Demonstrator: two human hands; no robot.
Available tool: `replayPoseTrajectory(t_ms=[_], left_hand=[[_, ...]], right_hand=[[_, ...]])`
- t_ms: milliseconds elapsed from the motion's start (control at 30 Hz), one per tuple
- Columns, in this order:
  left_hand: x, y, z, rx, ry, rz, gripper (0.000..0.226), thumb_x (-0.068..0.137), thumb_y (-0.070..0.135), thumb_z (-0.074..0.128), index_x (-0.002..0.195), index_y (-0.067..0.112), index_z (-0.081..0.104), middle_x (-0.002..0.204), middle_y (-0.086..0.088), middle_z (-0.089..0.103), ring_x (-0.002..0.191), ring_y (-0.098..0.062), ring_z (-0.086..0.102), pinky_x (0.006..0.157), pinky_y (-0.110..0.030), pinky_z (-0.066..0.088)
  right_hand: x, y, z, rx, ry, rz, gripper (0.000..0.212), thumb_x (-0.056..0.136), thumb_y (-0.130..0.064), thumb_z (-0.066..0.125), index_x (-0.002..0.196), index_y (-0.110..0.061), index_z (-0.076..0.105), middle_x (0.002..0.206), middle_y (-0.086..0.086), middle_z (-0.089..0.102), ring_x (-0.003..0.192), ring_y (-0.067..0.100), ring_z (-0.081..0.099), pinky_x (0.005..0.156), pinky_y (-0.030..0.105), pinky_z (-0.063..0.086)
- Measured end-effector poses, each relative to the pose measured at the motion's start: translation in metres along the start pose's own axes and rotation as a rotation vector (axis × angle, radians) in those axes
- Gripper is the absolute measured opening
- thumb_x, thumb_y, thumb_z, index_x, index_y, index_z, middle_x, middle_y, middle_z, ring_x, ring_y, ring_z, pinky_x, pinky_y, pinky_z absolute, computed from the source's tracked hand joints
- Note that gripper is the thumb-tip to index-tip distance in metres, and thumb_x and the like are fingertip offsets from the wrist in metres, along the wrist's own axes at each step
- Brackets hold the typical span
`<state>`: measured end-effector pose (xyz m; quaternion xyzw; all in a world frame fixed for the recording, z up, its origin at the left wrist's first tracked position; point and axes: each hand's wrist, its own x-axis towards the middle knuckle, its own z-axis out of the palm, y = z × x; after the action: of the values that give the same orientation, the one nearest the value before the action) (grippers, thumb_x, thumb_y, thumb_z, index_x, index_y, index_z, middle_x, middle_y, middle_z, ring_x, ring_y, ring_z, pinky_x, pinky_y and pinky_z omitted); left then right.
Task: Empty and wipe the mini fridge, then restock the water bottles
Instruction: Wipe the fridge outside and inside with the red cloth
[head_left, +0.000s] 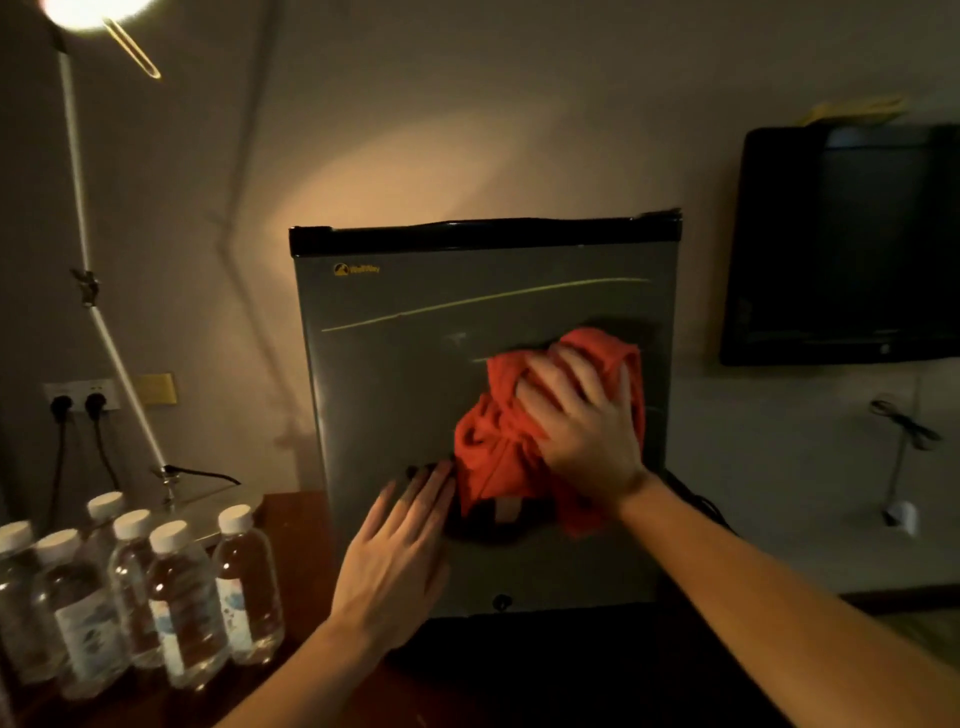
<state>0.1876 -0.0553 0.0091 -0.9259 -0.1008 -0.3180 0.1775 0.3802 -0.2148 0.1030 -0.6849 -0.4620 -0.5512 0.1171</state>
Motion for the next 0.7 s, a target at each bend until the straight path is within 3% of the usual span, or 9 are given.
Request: replayPoseTrajectory(t_ms=[200, 400, 500, 600, 700], left_hand=[[0.025, 0.015, 0.000, -0.012, 0.066, -0.029, 0.070, 0.087, 0.036, 0.050, 0.151, 0.009, 0.036, 0.162, -0.005, 0.024, 0.146, -0.022, 0.028, 0.118, -0.045, 0.024], [0.014, 0.016, 0.004, 0.051, 0.007, -0.034, 0.075, 0.084, 0.040, 0.050, 0.151, 0.011, 0.036, 0.163, -0.004, 0.020, 0.148, -0.021, 0.020, 0.119, -0.044, 0.017], [0.017, 0.010, -0.005, 0.085, 0.003, -0.069, 0.075, 0.083, 0.041, 0.047, 0.151, 0.012, 0.036, 0.163, -0.004, 0.020, 0.148, -0.019, 0.018, 0.121, -0.042, 0.009], [0.025, 0.000, -0.016, 0.127, -0.003, -0.102, 0.077, 0.083, 0.042, 0.044, 0.153, 0.012, 0.032, 0.163, -0.004, 0.018, 0.150, -0.019, 0.012, 0.122, -0.042, 0.003], [0.029, -0.012, -0.025, 0.153, -0.007, -0.138, 0.077, 0.087, 0.045, 0.043, 0.155, 0.014, 0.025, 0.165, -0.003, 0.011, 0.152, -0.020, 0.005, 0.122, -0.045, 0.006]], right_hand=[[-0.009, 0.036, -0.008, -0.016, 0.044, 0.127, 0.043, 0.087, -0.039, 0.057, 0.127, -0.022, 0.056, 0.145, 0.007, 0.047, 0.140, 0.031, 0.034, 0.100, 0.071, 0.028], [-0.065, 0.021, 0.015, 0.060, 0.012, 0.033, 0.040, 0.087, -0.046, 0.059, 0.122, -0.026, 0.057, 0.149, 0.002, 0.044, 0.144, 0.027, 0.029, 0.101, 0.070, 0.023], [-0.040, 0.021, 0.006, 0.020, -0.063, -0.009, 0.046, 0.090, -0.052, 0.050, 0.126, -0.026, 0.058, 0.151, 0.002, 0.042, 0.146, 0.026, 0.025, 0.103, 0.073, 0.017], [-0.004, 0.014, -0.004, 0.044, -0.055, -0.022, 0.052, 0.092, -0.052, 0.054, 0.135, -0.024, 0.052, 0.152, 0.006, 0.039, 0.147, 0.029, 0.021, 0.102, 0.075, 0.016], [0.032, -0.008, -0.005, 0.107, 0.003, 0.103, 0.043, 0.094, -0.036, 0.053, 0.135, -0.023, 0.053, 0.149, 0.006, 0.042, 0.146, 0.030, 0.023, 0.100, 0.077, 0.017]])
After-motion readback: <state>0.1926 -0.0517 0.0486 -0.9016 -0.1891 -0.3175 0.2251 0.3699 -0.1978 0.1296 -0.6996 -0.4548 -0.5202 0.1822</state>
